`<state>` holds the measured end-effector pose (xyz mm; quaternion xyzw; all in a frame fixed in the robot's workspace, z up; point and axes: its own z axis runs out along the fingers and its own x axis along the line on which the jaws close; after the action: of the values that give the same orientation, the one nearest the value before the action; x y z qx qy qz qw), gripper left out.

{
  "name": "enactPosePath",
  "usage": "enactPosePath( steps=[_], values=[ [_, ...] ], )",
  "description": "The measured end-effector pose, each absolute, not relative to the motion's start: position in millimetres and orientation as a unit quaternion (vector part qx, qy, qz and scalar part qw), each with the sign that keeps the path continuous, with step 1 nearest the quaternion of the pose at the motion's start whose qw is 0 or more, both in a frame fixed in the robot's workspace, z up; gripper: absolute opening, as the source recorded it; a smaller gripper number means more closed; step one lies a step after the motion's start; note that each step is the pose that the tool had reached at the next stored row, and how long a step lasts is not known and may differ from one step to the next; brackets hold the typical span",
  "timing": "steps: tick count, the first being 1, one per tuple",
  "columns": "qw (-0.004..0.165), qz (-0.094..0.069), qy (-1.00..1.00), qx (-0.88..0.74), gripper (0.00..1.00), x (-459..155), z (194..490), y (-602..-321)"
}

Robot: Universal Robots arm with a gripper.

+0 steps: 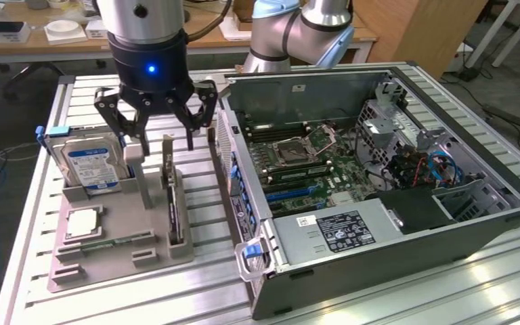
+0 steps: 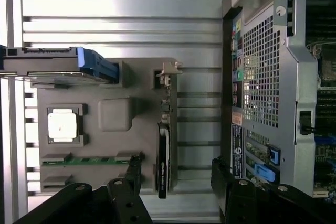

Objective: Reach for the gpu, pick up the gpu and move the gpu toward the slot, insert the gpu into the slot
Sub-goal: 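Pick up the gpu and move the gpu toward the slot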

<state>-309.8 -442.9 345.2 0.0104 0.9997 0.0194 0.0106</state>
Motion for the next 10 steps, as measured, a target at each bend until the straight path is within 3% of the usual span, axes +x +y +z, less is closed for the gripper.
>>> enactPosePath(
  steps=[10],
  values=[
    [0.011, 0.019, 1.000, 0.010, 0.65, -310.6, 336.8, -443.1]
  ],
)
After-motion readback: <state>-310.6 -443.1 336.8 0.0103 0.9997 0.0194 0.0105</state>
